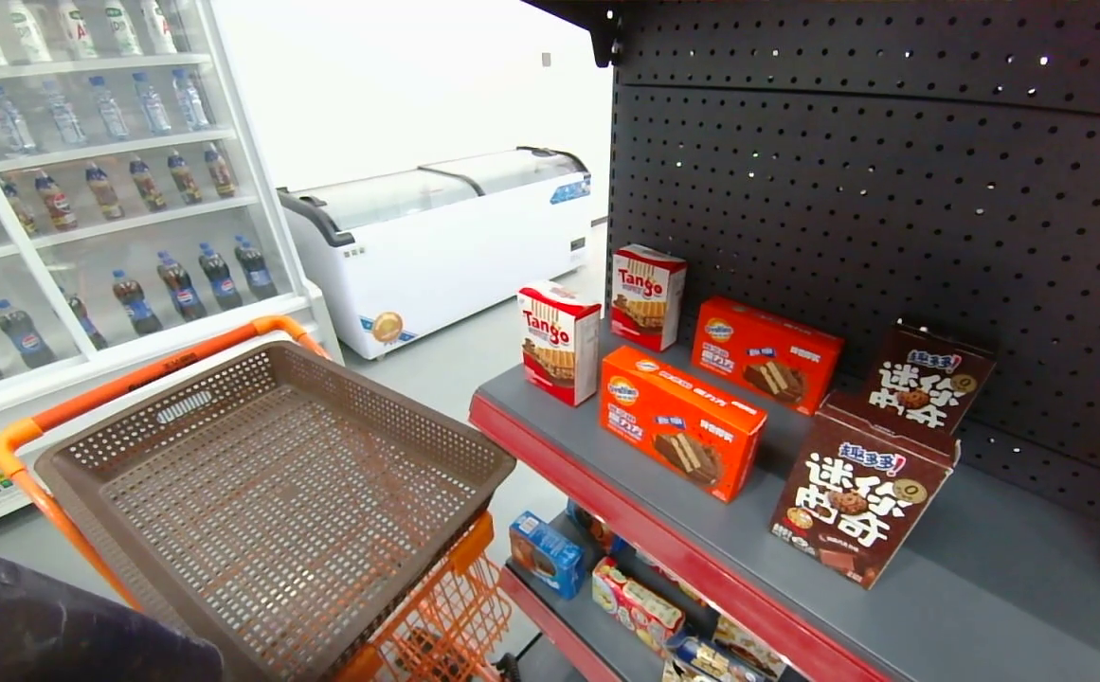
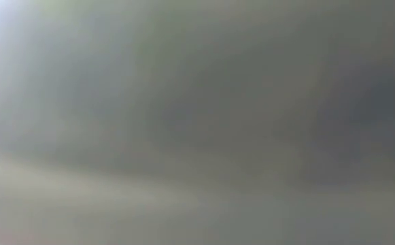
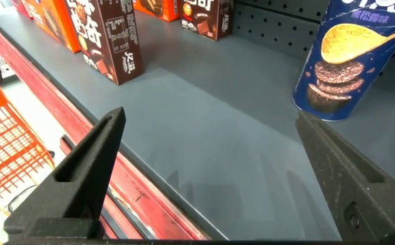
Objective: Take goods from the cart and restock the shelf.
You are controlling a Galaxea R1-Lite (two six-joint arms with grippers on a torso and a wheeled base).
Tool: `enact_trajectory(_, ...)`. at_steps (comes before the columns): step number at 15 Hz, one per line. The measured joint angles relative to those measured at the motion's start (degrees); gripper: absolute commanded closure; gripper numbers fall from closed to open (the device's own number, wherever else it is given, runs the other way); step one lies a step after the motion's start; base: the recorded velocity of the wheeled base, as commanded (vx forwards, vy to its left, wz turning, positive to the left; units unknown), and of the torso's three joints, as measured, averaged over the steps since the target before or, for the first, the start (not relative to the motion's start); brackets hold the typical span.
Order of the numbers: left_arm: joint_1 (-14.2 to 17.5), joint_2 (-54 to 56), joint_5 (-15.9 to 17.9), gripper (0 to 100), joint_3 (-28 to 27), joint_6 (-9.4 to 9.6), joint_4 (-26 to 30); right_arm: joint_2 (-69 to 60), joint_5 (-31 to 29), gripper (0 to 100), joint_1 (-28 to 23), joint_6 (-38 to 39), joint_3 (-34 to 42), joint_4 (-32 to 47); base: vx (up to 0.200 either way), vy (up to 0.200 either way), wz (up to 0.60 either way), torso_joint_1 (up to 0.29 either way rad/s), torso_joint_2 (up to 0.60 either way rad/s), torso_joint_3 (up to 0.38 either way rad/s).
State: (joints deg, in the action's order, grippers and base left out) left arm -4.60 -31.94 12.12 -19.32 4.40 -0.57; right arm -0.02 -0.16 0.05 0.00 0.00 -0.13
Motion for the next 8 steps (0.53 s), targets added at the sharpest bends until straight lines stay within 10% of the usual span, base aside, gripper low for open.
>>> enact_trajectory(8, -6.9, 0.2, 3.3, 100, 1.8, -1.26, 0.3, 0.0, 0.0, 0, 0.1, 0.0, 0.0, 0.0, 0.0, 0.0, -0.45, 0.001, 0.0, 0.002)
